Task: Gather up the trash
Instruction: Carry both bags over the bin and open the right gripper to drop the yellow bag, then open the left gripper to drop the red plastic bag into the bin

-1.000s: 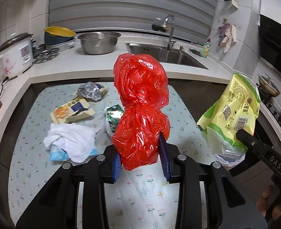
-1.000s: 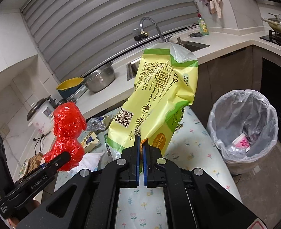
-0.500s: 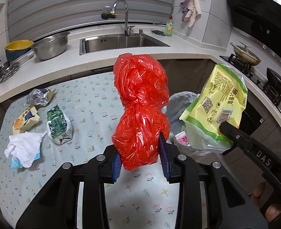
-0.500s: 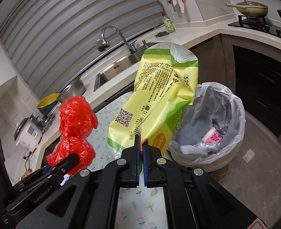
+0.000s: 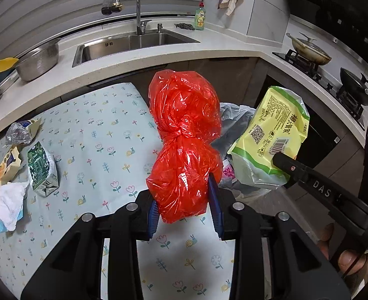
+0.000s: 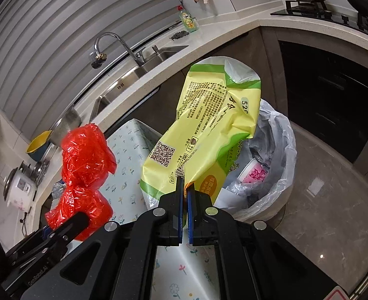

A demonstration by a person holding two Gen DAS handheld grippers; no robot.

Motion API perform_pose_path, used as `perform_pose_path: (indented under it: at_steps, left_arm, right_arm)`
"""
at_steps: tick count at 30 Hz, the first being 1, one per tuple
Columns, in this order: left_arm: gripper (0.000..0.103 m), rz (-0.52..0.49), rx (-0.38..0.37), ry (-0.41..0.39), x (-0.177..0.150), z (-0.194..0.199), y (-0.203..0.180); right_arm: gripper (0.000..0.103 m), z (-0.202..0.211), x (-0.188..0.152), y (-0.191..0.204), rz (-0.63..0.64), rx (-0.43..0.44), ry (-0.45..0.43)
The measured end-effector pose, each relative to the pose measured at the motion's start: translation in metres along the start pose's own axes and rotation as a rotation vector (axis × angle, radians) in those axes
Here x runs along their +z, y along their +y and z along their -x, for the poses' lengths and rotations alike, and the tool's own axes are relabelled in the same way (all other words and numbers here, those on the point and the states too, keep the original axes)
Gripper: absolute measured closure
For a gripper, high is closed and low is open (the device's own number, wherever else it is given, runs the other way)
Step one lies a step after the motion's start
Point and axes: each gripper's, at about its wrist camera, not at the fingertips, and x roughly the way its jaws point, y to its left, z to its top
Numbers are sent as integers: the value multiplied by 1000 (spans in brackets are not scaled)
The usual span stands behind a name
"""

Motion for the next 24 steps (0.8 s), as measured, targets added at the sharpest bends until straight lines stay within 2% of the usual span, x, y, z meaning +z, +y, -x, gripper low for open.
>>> perform_pose_path:
  at_steps: [3, 8, 15, 18, 24]
  left_arm:
    - [70, 1, 0, 8, 3, -8, 0]
    - [70, 3, 2, 18, 6, -20, 3]
    - [70, 3, -7, 40, 11, -38, 5]
    - [70, -15, -28, 54, 15, -49, -2]
    - [68, -66, -121, 87, 28, -77, -29]
  right_arm:
    - [99, -17, 5, -3, 2, -16, 18]
    - [91, -41, 11, -8, -5, -50, 43]
    - [85, -44, 11, -15, -29, -68, 41]
    - [81, -38, 9, -16, -37, -75, 36]
    - [81, -25, 9, -18, -34, -94, 15]
